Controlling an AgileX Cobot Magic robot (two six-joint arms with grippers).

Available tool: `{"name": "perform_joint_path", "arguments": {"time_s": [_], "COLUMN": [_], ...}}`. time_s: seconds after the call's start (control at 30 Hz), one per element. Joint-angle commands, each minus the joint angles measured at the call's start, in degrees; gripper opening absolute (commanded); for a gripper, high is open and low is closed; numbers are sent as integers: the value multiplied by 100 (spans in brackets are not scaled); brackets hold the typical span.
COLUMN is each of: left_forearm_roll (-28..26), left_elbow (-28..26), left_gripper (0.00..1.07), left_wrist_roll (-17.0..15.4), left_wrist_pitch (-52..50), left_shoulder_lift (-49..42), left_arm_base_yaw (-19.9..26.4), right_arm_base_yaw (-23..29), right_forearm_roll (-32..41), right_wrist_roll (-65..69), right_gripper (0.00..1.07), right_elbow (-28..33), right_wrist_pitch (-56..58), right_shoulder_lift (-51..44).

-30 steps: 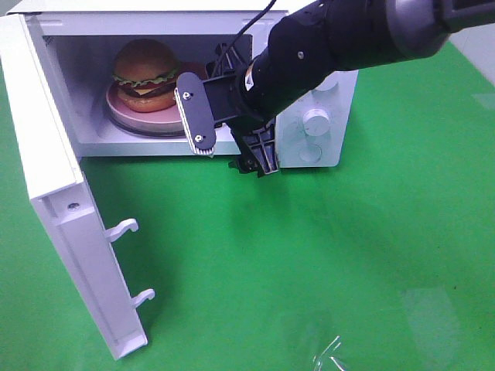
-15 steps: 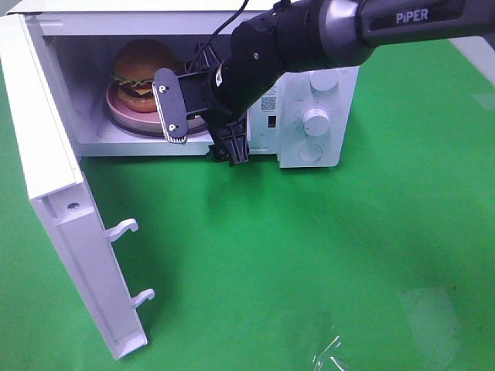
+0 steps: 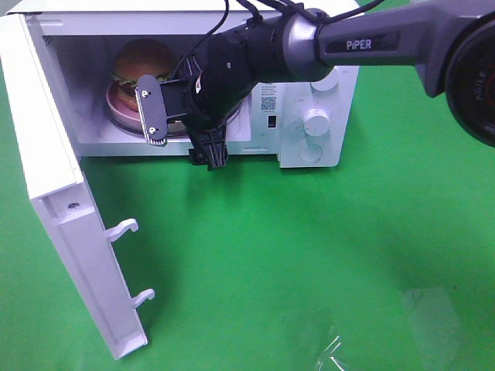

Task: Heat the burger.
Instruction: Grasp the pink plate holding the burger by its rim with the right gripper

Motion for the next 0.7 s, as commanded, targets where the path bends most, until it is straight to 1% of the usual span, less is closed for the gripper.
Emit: {"name": "perform_joint_path", "arguments": {"time_s": [0.03,0.13,0.27,0.53,0.7], "left_forearm_roll": [-34,-34,-34,-34,-34], "left_elbow": [29,29,29,29,29], "left_gripper": [100,100,100,100,100], "left_wrist_roll": [-17,-17,-17,-17,-17], "left_wrist_pitch": [-46,-46,-46,-46,-46], "left_shoulder_lift": [-115,-115,-115,-115,-115], "left_arm_base_yaw": [11,11,11,11,11], "right_arm_base_yaw": [17,17,86,86,86], "right_forearm_roll": [103,109,132,269,332], "right_wrist_roll": [40,40,40,34,40], "right_gripper": [90,89,88,87,85], "right_elbow": [-304,-350,-625,-900,-980], "right_wrist_pitch": [143,143,183,183,132], "right_shoulder_lift": [166,201,401,607,722]}}
